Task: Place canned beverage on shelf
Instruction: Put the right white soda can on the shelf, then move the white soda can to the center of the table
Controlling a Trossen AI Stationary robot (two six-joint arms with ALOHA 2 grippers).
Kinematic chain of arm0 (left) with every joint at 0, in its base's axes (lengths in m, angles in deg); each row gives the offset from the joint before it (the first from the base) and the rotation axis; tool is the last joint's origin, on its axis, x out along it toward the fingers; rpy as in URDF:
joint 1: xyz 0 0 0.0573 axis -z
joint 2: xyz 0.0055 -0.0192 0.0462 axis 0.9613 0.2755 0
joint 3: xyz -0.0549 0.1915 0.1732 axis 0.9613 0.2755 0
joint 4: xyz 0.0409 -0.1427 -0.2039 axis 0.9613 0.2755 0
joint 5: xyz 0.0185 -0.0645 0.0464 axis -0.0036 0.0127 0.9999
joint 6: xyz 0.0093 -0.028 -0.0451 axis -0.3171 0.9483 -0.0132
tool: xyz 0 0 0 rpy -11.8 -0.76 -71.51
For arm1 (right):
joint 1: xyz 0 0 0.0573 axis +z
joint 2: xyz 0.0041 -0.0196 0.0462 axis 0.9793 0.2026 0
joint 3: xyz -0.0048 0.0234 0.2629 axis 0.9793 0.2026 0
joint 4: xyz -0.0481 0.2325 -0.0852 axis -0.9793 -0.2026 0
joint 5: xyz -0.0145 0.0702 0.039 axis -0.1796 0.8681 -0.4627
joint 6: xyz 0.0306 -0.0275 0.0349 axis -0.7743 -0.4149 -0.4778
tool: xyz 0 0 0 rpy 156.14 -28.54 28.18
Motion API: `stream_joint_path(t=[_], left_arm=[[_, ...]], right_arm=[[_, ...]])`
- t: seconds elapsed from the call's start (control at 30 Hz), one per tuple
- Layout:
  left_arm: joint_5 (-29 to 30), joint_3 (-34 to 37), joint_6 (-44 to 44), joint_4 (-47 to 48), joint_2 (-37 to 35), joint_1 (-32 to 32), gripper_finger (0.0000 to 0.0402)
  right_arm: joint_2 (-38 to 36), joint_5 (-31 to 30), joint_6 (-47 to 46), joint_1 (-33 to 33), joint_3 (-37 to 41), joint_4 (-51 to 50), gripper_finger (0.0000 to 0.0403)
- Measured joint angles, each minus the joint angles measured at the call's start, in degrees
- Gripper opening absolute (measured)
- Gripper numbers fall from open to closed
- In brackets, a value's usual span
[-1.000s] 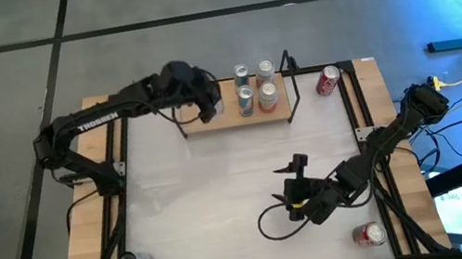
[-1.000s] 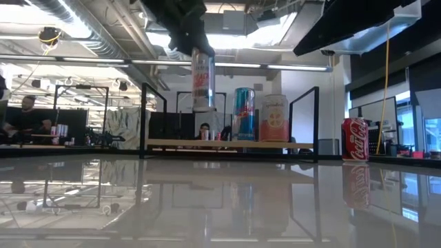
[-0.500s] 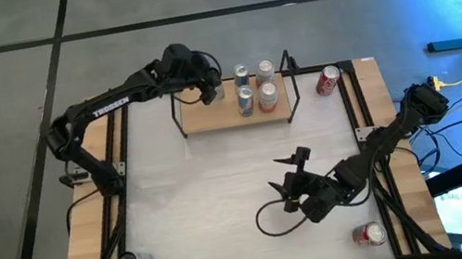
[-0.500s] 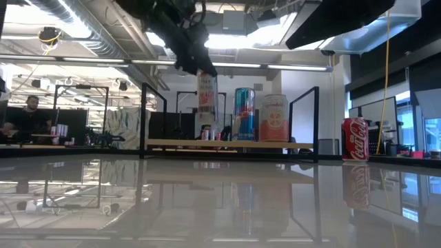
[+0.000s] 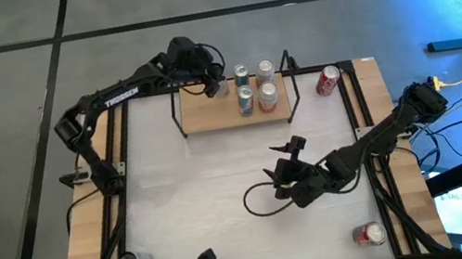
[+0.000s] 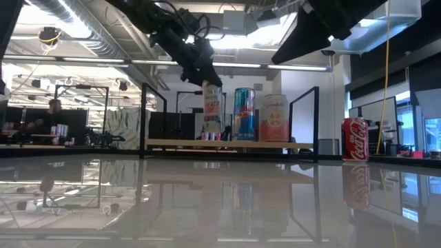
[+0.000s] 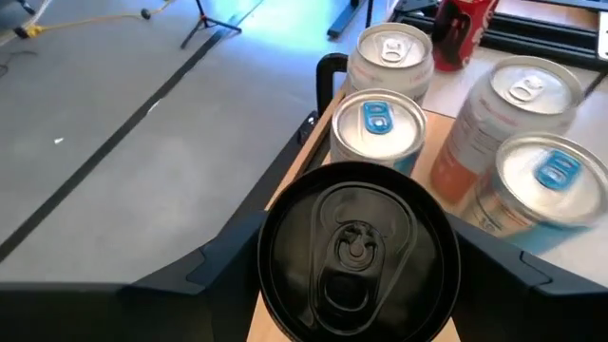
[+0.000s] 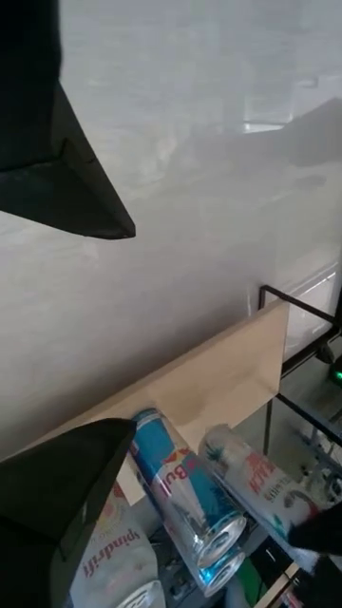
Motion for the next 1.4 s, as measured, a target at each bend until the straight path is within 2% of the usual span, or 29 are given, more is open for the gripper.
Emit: stream_joint_path(t=[0.13, 0.33, 0.6, 0.8, 1.4], left_arm=[[0.5, -3.77, -0.1, 4.62, 3.75, -0.21, 0.0251], [0.84, -6.96, -0.17, 4.82, 6.92, -0.46, 0.0251], [1.07, -6.99, -0.98, 5.33, 7.0, 0.08, 0.0259], [4.93, -6.99, -1.4, 5.15, 7.0, 0.76, 0.0282], [5.27, -7.05, -1.16, 4.29, 3.79, 1.99, 0.0289]], right_arm=[[0.01, 0.05, 0.14, 0.11, 0.0, -0.03, 0.0321], [0.01, 1.37, -0.32, 0.13, 0.0, 0.15, 0.0321], [0.01, 1.43, -0.52, 0.13, 0.0, 0.14, 0.0321], [0.01, 6.29, -0.64, 0.13, 0.0, 0.18, 0.0321], [0.01, 6.33, -0.51, 0.13, 0.0, 0.23, 0.0321]])
